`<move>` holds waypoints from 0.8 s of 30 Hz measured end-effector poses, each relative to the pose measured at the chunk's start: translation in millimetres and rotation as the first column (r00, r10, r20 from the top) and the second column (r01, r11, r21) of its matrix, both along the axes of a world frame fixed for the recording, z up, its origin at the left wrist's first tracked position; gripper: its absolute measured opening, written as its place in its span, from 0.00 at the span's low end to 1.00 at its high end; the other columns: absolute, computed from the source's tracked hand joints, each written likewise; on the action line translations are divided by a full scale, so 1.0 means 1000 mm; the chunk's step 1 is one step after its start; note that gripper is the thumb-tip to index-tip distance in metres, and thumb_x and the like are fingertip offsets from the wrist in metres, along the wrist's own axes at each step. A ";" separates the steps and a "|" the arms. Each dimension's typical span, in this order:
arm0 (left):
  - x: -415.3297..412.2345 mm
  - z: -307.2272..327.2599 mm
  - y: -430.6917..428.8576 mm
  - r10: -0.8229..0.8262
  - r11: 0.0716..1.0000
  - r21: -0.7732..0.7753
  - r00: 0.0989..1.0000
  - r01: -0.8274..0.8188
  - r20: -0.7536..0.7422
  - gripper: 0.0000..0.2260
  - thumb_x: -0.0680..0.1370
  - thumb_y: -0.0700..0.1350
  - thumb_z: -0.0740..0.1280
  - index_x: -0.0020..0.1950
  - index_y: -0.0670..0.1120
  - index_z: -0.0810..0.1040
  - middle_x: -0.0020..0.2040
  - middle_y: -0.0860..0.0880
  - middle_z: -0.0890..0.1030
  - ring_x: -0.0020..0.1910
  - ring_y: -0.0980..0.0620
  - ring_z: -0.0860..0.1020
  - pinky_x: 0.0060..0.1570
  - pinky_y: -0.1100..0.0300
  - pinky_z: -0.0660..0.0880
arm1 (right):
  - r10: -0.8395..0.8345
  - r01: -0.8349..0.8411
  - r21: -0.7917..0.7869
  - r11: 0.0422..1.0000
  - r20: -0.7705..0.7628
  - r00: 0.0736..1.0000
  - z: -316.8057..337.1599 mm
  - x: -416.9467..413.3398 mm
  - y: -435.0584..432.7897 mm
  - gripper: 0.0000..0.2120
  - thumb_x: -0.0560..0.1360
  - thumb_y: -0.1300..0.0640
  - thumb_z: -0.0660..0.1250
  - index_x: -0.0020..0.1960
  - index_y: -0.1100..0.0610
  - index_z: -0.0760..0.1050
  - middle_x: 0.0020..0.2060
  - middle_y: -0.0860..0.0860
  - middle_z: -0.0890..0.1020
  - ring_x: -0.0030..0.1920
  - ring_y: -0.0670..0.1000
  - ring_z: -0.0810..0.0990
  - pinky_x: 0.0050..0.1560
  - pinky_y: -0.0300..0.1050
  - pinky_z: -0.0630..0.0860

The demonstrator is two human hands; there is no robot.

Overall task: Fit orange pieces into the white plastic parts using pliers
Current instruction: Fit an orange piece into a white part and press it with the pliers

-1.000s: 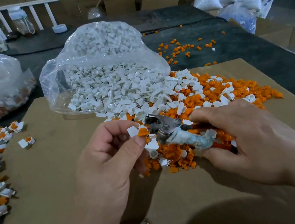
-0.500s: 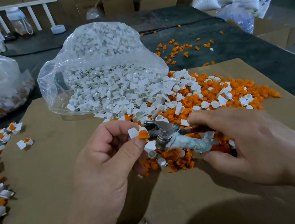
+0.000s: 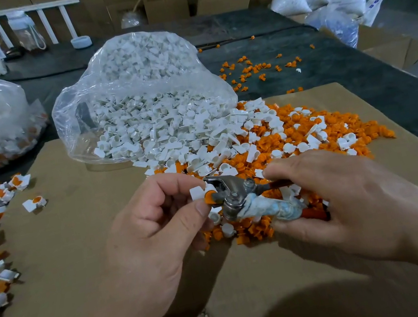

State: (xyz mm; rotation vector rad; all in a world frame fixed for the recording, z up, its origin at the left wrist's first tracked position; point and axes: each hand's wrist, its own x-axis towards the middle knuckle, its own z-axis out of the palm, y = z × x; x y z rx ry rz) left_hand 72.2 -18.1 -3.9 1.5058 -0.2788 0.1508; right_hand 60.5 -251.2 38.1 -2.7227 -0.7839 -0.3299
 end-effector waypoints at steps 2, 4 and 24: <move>0.000 0.001 0.000 -0.015 1.000 0.005 1.000 0.015 0.004 0.08 0.67 0.53 0.73 0.45 0.55 0.84 0.33 0.48 0.81 0.30 0.54 0.79 0.29 0.64 0.75 | 0.001 0.000 -0.012 1.000 0.024 1.000 -0.001 0.001 0.001 0.24 0.72 0.36 0.59 0.60 0.50 0.73 0.47 0.45 0.81 0.46 0.50 0.80 0.41 0.51 0.80; 0.000 0.001 0.000 -0.022 1.000 -0.007 1.000 0.022 0.008 0.08 0.67 0.52 0.73 0.45 0.55 0.84 0.33 0.48 0.81 0.31 0.55 0.79 0.29 0.65 0.75 | 0.004 -0.002 -0.032 0.999 0.036 0.999 -0.001 0.001 0.001 0.24 0.73 0.35 0.58 0.58 0.51 0.75 0.44 0.46 0.82 0.43 0.51 0.80 0.41 0.53 0.79; 0.002 -0.004 0.002 -0.057 0.996 -0.063 0.998 0.057 0.010 0.06 0.71 0.49 0.73 0.47 0.53 0.84 0.35 0.45 0.82 0.32 0.51 0.81 0.33 0.62 0.78 | -0.073 0.071 -0.068 0.995 -0.026 0.997 -0.001 -0.003 0.006 0.14 0.74 0.37 0.57 0.40 0.44 0.74 0.30 0.40 0.73 0.31 0.43 0.71 0.32 0.42 0.69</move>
